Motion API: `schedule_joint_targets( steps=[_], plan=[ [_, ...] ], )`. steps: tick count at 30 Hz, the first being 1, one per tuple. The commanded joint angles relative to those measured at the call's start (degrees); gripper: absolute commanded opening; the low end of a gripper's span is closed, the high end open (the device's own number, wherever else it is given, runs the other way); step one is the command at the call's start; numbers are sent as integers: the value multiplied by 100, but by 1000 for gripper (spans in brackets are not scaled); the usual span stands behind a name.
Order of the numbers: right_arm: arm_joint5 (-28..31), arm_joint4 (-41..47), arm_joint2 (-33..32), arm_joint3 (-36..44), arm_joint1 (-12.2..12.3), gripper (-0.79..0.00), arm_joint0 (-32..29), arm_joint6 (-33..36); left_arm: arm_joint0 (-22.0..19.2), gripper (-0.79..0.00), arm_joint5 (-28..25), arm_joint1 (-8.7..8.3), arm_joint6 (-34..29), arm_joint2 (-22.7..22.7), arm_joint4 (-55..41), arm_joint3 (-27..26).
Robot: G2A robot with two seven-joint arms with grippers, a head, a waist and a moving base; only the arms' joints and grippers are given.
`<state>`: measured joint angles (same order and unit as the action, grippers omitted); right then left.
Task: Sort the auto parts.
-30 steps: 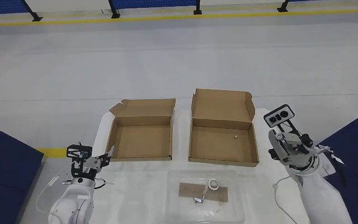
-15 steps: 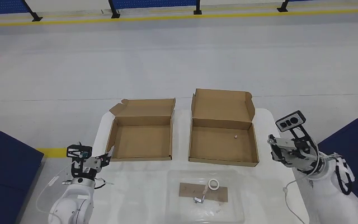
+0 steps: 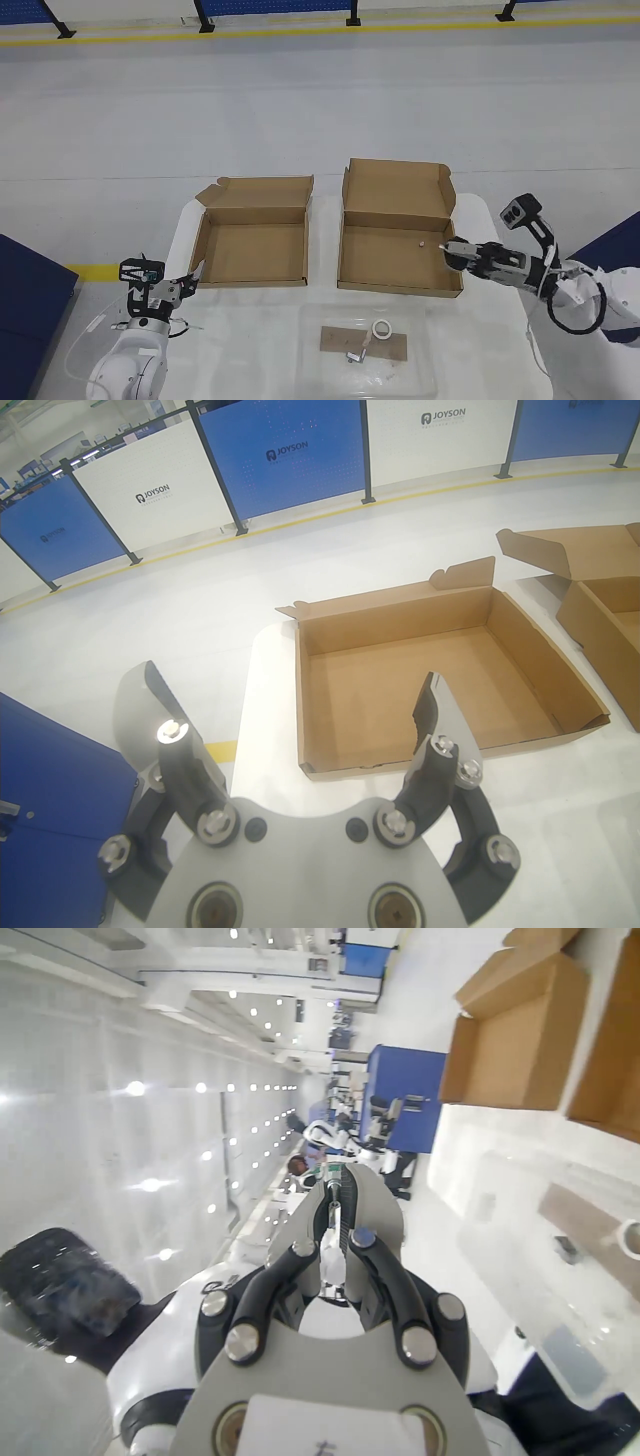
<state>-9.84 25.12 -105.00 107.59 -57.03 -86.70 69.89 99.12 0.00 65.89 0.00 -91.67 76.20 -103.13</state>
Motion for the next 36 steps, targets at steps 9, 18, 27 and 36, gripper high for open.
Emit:
schedule_joint_targets(
  steps=[9,18,27,36],
  plan=[
    [19,-110,8,12,7,-785,1,3,0,0,0,0,0,0,0,0],
    [-622,-2702,843,112,114,-785,497,-889,0,0,0,0,0,0,0,0],
    [-1159,-4469,2209,-856,127,-785,1909,-943,0,0,0,0,0,0,0,0],
    [-1104,-4565,2935,-1807,23,-785,2700,-906,0,0,0,0,0,0,0,0]
  ],
)
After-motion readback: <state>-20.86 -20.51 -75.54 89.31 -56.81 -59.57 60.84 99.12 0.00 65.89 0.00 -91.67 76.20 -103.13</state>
